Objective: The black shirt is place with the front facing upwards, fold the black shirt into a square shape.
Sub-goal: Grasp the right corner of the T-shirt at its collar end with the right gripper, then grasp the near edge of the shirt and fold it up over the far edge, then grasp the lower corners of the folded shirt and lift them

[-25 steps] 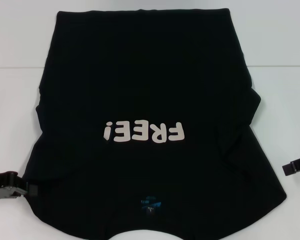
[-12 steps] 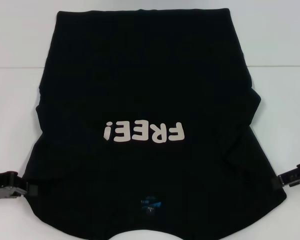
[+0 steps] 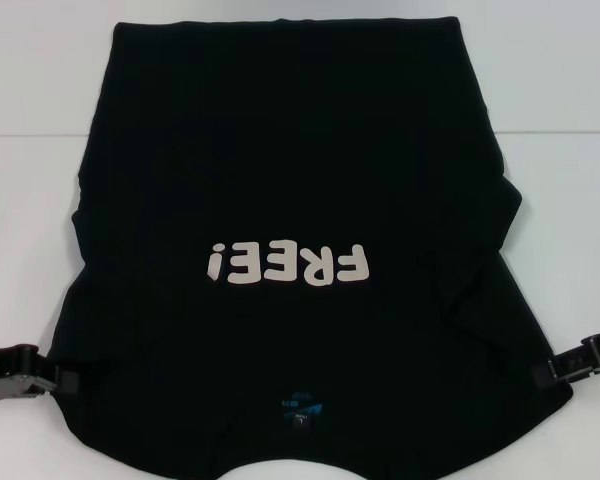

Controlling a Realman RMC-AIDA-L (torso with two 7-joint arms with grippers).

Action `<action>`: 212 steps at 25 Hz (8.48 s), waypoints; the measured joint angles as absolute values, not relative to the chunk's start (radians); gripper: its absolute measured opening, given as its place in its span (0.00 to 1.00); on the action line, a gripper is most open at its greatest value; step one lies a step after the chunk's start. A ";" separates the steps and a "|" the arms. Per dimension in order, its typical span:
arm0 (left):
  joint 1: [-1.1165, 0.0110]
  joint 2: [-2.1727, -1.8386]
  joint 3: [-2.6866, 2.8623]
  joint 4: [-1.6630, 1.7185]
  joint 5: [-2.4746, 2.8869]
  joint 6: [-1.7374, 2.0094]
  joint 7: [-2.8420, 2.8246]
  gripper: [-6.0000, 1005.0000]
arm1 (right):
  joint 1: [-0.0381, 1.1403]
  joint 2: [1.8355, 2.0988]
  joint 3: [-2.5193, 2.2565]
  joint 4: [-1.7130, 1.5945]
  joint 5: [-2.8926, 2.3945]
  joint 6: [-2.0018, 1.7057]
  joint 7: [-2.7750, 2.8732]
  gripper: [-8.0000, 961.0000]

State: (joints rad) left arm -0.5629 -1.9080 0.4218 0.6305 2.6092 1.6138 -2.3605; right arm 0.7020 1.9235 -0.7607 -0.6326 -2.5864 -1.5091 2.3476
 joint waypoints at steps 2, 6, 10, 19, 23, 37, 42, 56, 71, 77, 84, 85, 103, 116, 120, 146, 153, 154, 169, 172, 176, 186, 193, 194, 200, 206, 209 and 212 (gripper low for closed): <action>-0.563 -1.908 0.422 0.630 2.609 1.614 -2.361 0.03 | 0.703 1.925 -0.764 -0.632 -2.587 -1.505 2.348 0.71; -0.564 -1.908 0.422 0.630 2.609 1.614 -2.361 0.03 | 0.704 1.928 -0.771 -0.631 -2.588 -1.501 2.348 0.71; -0.564 -1.908 0.422 0.630 2.609 1.615 -2.361 0.03 | 0.712 1.932 -0.778 -0.621 -2.588 -1.498 2.348 0.71; -0.566 -1.908 0.422 0.630 2.609 1.615 -2.361 0.03 | 0.724 1.948 -0.789 -0.620 -2.588 -1.497 2.347 0.70; -0.567 -1.908 0.422 0.630 2.609 1.615 -2.361 0.03 | 0.734 1.956 -0.788 -0.614 -2.581 -1.506 2.338 0.69; -0.575 -1.908 0.418 0.630 2.609 1.624 -2.359 0.03 | 0.774 1.985 -0.795 -0.605 -2.581 -1.521 2.312 0.68; -0.575 -1.907 0.415 0.630 2.608 1.629 -2.352 0.03 | 0.779 1.994 -0.832 -0.612 -2.583 -1.512 2.311 0.67; -0.579 -1.903 0.414 0.630 2.595 1.656 -2.343 0.03 | 0.787 1.982 -0.842 -0.617 -2.585 -1.534 2.310 0.18; -0.580 -1.843 0.440 0.522 2.640 2.023 -2.173 0.03 | 0.757 1.912 -0.940 -0.623 -2.643 -1.854 2.096 0.06; -0.574 -1.846 0.449 0.497 2.631 2.052 -2.138 0.03 | 0.748 1.928 -0.902 -0.621 -2.682 -1.889 2.037 0.06; -0.623 -1.818 0.264 0.511 2.576 2.018 -2.194 0.03 | 0.772 1.891 -0.640 -0.622 -2.679 -1.858 2.054 0.06; -0.632 -1.815 0.231 0.516 2.562 1.993 -2.211 0.03 | 0.775 1.884 -0.591 -0.622 -2.672 -1.842 2.067 0.06; -0.668 -1.911 0.150 0.513 2.362 1.354 -2.273 0.03 | 0.814 1.961 -0.499 -0.581 -2.395 -1.167 2.096 0.06; -0.715 -1.997 0.189 0.490 2.356 1.061 -2.188 0.04 | 0.828 2.037 -0.594 -0.572 -2.387 -0.905 2.071 0.06; -0.727 -2.023 0.197 0.487 2.335 0.999 -2.138 0.04 | 0.820 2.053 -0.593 -0.572 -2.333 -0.878 2.023 0.06; -0.508 -1.889 0.380 0.531 2.217 1.504 -2.130 0.87 | 0.573 2.031 -0.620 -0.580 -2.001 -1.505 1.347 0.90; -0.531 -1.905 0.424 0.529 2.318 1.448 -2.153 0.89 | 0.567 2.078 -0.621 -0.572 -2.100 -1.503 1.274 0.98; -0.535 -1.909 0.430 0.529 2.325 1.427 -2.157 0.89 | 0.567 2.081 -0.622 -0.572 -2.107 -1.502 1.272 0.98; -0.552 -1.929 0.522 0.527 2.333 1.346 -2.170 0.89 | 0.566 2.085 -0.629 -0.569 -2.115 -1.508 1.279 0.98; -0.561 -1.934 0.524 0.526 2.333 1.368 -2.172 0.89 | 0.566 2.085 -0.625 -0.569 -2.115 -1.508 1.279 0.98; -0.576 -1.940 0.535 0.526 2.333 1.373 -2.175 0.89 | 0.566 2.085 -0.622 -0.569 -2.115 -1.506 1.279 0.98; -0.590 -1.940 0.638 0.534 2.333 1.322 -2.252 0.86 | 0.565 2.084 -0.618 -0.569 -2.110 -1.507 1.281 0.98; -0.592 -1.932 0.643 0.535 2.333 1.328 -2.262 0.58 | 0.564 2.070 -0.606 -0.577 -2.109 -1.509 1.343 0.98; -0.592 -1.931 0.643 0.535 2.333 1.331 -2.261 0.55 | 0.564 2.067 -0.606 -0.582 -2.110 -1.508 1.366 0.98; -0.598 -1.928 0.644 0.529 2.333 1.337 -2.258 0.39 | 0.573 2.009 -0.621 -0.630 -2.115 -1.504 1.620 0.98; -0.600 -1.927 0.643 0.528 2.333 1.344 -2.258 0.14 | 0.586 1.908 -0.644 -0.736 -2.176 -1.511 2.004 0.98; -0.598 -1.927 0.637 0.530 2.332 1.350 -2.259 0.09 | 0.618 1.857 -0.648 -0.779 -2.310 -1.512 2.198 0.98; -0.595 -1.926 0.636 0.531 2.327 1.351 -2.259 0.05 | 0.656 1.844 -0.638 -0.826 -2.471 -1.513 2.307 0.98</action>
